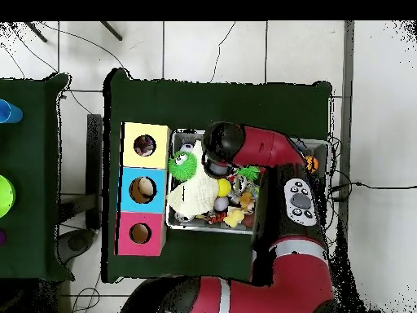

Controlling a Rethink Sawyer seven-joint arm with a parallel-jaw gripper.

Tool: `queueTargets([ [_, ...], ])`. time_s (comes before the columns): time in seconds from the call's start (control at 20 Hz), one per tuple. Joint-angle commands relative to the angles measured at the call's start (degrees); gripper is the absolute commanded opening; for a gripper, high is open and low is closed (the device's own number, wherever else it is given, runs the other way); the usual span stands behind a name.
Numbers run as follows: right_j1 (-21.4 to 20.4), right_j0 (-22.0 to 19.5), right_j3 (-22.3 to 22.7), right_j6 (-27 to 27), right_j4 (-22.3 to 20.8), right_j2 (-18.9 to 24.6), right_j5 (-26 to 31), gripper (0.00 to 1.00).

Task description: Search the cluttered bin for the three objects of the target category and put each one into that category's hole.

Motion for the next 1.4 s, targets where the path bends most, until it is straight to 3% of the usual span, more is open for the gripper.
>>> queueTargets([
  [0.05,-3.59,-2.55,6.81,-7.65,-2.55,4.03,6.93,1.0],
  [0.45,0.96,-1.81,2.16,-6.02,-4.89,3.76,5.51,1.0],
  [0.9,4.47,-2.44,-0.05,-5.69,-7.01,3.91,2.04,1.0],
  [1.4,6.66,-2.19,-1.24,-4.91,-8.73,3.43,2.3,1.0],
])
